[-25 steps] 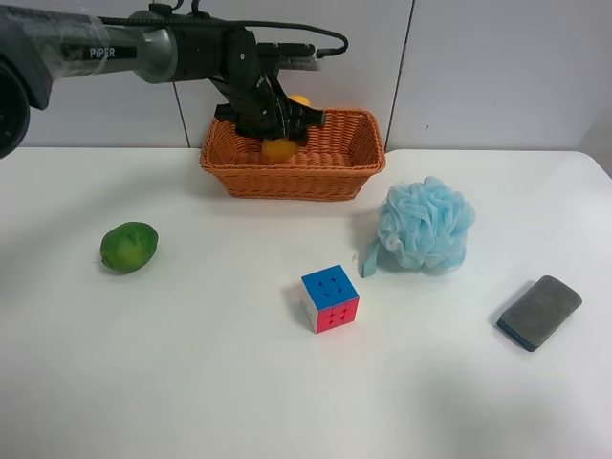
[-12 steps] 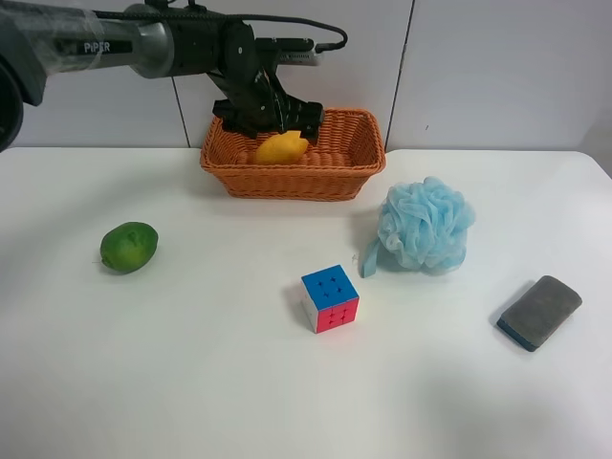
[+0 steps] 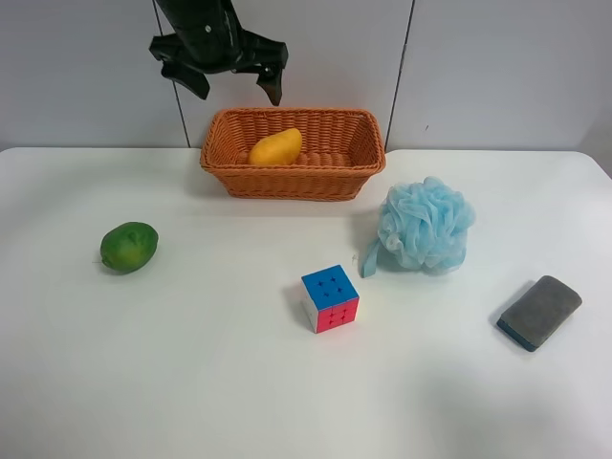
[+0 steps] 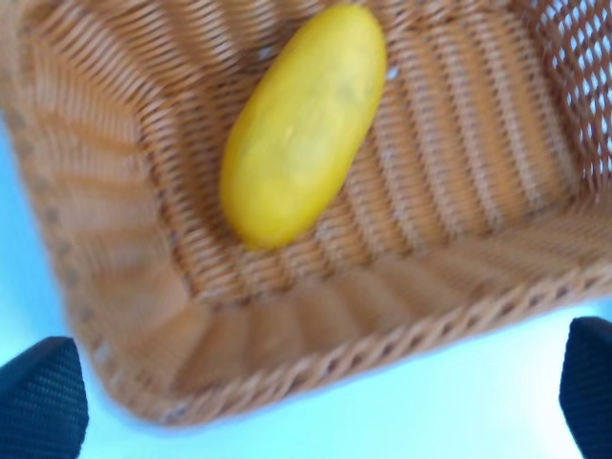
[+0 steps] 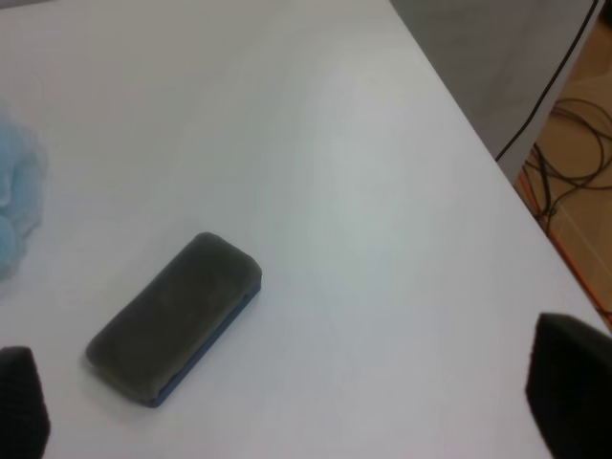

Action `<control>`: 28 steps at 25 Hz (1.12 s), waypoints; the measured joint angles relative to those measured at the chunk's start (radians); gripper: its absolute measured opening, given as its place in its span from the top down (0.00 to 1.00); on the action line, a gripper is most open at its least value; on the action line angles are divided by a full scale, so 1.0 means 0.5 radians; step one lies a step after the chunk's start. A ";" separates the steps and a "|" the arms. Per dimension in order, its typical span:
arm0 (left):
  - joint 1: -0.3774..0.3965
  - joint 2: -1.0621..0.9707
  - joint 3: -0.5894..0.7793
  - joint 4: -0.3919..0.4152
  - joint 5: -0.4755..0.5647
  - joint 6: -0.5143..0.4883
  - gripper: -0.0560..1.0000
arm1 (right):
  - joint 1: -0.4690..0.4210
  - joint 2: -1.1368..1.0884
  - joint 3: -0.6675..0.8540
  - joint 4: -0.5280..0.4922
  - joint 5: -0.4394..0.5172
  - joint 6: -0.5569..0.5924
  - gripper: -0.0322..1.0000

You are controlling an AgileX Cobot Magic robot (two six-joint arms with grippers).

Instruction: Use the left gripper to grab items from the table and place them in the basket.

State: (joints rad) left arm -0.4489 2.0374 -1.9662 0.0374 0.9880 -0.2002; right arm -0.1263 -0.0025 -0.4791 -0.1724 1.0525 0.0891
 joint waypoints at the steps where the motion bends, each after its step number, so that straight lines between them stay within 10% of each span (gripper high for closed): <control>1: 0.003 -0.041 0.000 0.000 0.057 0.016 0.01 | 0.000 0.000 0.000 0.000 0.000 0.000 0.01; 12: 0.047 -0.517 0.135 0.006 0.430 0.213 0.01 | 0.000 0.000 0.000 0.000 0.000 0.000 0.01; 28: 0.047 -2.458 1.964 0.021 0.444 0.239 0.01 | 0.000 0.000 0.000 0.000 0.000 0.000 0.01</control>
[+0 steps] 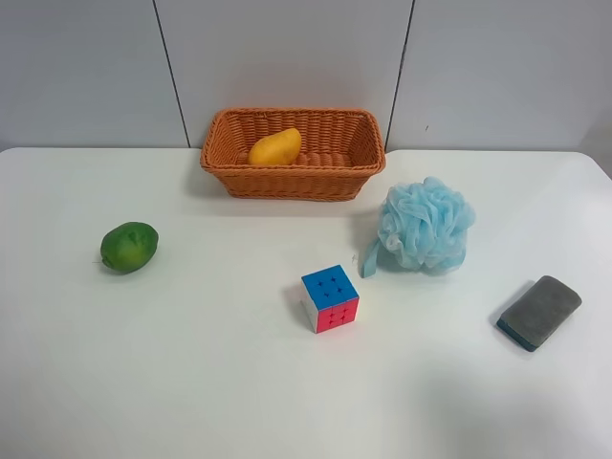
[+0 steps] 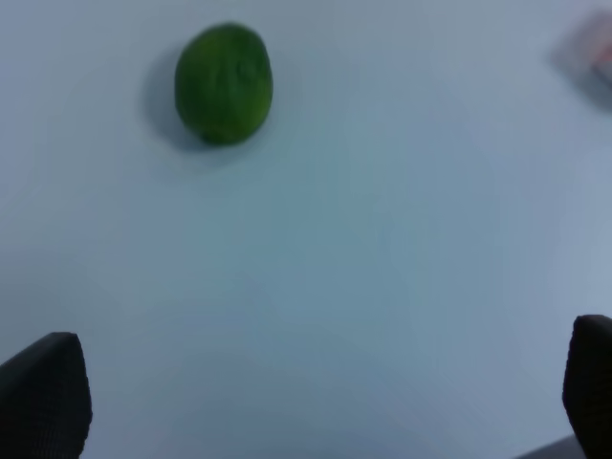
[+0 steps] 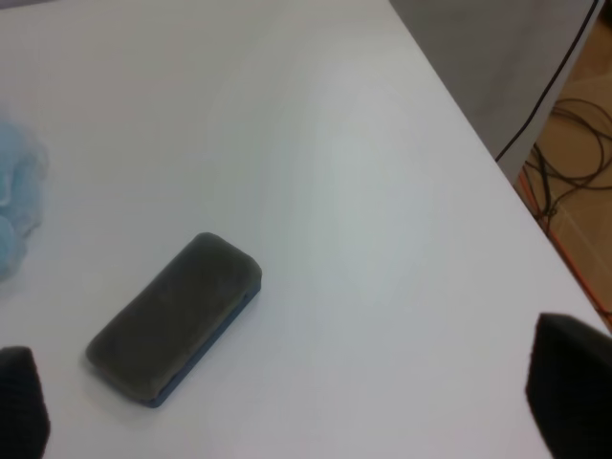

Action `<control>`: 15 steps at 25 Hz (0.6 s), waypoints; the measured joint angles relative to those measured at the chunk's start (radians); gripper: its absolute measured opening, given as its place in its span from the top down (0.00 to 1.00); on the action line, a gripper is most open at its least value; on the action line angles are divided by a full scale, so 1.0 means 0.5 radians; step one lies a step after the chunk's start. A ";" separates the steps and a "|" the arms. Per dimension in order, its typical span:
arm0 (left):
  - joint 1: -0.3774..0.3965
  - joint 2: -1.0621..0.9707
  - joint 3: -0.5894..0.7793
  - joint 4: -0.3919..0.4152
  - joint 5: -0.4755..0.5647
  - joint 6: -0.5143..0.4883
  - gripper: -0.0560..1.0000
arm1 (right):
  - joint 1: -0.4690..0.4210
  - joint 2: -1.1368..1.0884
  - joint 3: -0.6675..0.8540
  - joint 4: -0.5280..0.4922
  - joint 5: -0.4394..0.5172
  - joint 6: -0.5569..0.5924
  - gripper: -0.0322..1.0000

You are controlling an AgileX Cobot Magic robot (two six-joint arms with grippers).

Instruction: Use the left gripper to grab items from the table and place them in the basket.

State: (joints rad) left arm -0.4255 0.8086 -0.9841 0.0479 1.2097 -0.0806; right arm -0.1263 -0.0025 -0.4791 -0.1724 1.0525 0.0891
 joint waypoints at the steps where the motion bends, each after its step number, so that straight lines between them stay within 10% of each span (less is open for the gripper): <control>1: 0.000 -0.108 0.095 0.000 0.000 0.007 0.01 | 0.000 0.000 0.000 0.000 0.000 0.000 0.01; 8: 0.010 -0.900 0.571 -0.009 0.003 0.025 0.01 | 0.000 0.000 0.000 0.000 0.000 0.000 0.01; 15: 0.354 -1.259 0.817 -0.077 -0.177 0.189 0.01 | 0.000 0.000 0.000 0.000 0.000 0.000 0.01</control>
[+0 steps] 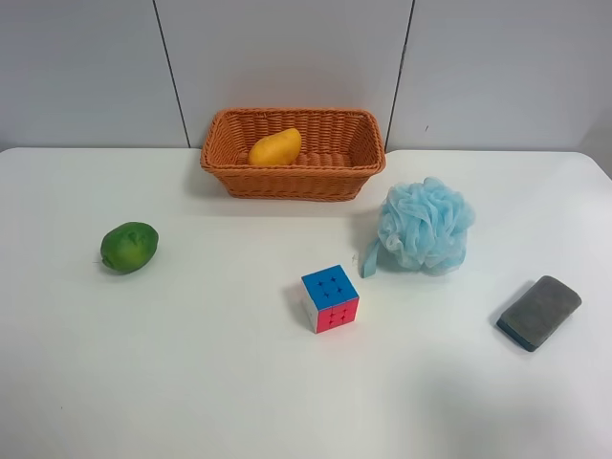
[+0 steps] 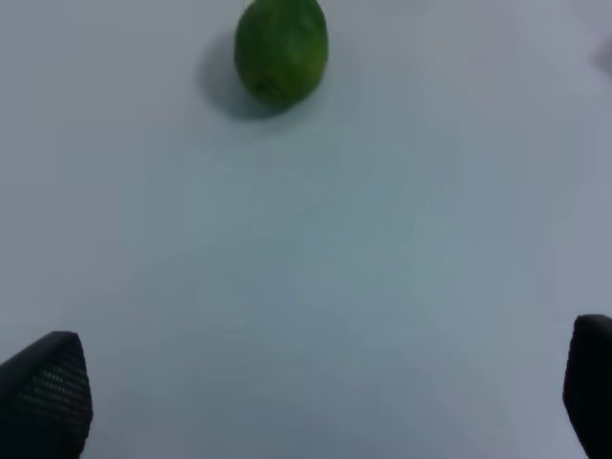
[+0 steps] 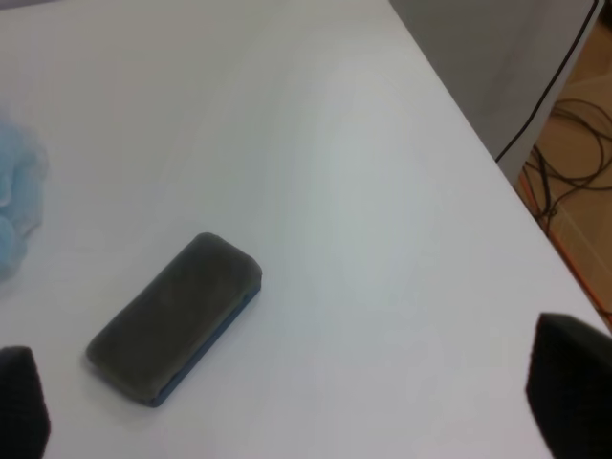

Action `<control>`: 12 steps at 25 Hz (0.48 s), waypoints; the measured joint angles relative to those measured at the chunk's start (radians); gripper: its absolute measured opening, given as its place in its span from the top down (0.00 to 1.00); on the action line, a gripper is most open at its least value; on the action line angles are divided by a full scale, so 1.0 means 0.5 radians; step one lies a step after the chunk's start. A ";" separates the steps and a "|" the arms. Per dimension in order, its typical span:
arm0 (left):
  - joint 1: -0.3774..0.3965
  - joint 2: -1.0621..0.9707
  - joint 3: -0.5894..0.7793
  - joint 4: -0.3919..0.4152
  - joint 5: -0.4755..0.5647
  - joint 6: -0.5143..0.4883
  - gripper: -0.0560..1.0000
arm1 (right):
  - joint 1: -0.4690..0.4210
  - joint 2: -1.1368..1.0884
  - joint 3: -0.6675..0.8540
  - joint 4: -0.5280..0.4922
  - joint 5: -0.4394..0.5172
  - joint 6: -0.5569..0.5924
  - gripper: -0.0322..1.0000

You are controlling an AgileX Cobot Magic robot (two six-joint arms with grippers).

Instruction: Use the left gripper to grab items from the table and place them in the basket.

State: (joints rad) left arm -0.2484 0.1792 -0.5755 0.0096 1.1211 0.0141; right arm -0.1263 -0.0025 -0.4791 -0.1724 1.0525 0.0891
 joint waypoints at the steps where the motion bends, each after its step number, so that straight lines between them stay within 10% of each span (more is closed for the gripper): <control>1: 0.062 -0.026 0.027 -0.019 -0.044 0.054 0.01 | 0.000 0.000 0.000 0.000 0.000 0.000 0.01; 12: 0.454 -0.367 0.118 -0.220 -0.111 0.268 0.01 | 0.000 0.000 0.000 0.000 0.000 0.000 0.01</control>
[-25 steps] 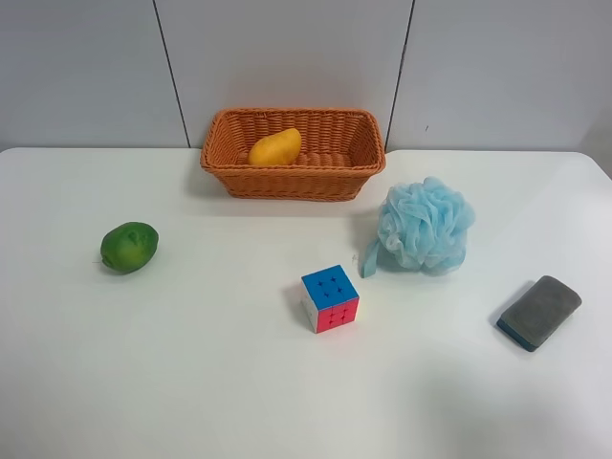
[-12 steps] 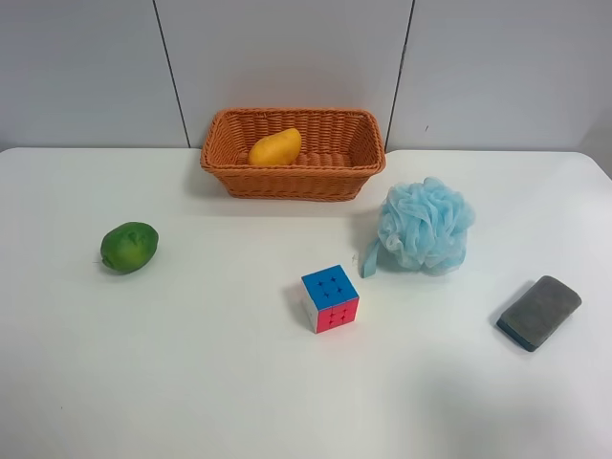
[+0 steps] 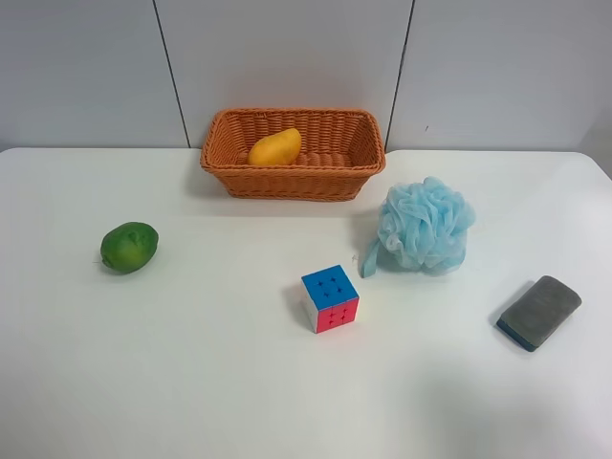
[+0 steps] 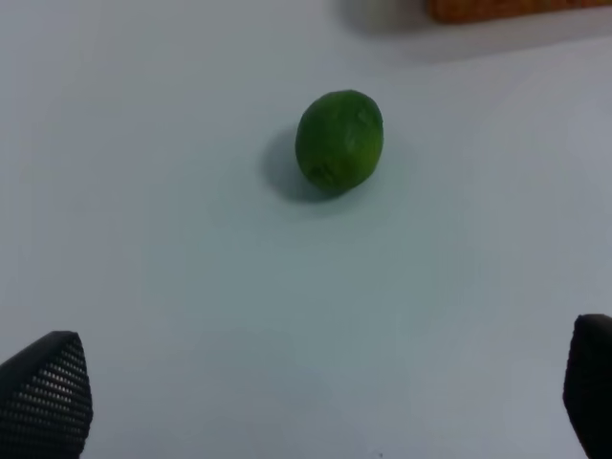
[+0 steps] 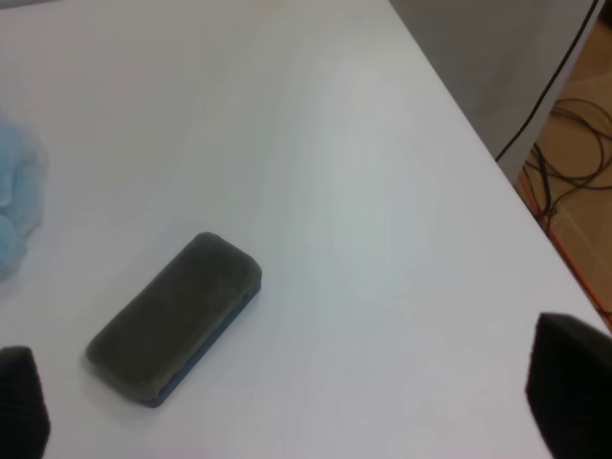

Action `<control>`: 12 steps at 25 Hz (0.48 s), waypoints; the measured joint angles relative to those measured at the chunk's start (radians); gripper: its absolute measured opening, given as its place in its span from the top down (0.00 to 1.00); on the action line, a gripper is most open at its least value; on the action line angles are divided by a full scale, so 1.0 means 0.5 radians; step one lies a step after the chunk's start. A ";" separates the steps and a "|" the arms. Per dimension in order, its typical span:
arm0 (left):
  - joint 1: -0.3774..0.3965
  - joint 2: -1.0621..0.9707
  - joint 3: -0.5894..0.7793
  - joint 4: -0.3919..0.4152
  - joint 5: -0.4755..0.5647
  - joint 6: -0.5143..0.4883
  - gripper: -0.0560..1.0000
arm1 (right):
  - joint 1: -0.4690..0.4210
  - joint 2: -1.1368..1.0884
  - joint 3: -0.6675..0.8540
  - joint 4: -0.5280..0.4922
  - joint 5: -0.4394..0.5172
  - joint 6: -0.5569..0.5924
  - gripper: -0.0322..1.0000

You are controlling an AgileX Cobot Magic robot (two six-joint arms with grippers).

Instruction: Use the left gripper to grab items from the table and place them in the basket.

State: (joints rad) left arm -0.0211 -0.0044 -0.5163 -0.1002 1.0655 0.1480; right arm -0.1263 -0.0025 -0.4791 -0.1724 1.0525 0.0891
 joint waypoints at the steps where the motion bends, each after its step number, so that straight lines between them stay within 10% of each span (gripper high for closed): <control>1: 0.001 -0.002 0.000 -0.002 0.000 0.002 0.01 | 0.000 0.000 0.000 0.000 0.000 0.000 0.01; 12: 0.002 -0.002 0.000 -0.008 0.003 0.008 0.01 | 0.000 0.000 0.000 0.000 0.000 0.000 0.01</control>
State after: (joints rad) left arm -0.0200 -0.0054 -0.5163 -0.1042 1.0672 0.1519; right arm -0.1263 -0.0025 -0.4791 -0.1724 1.0525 0.0891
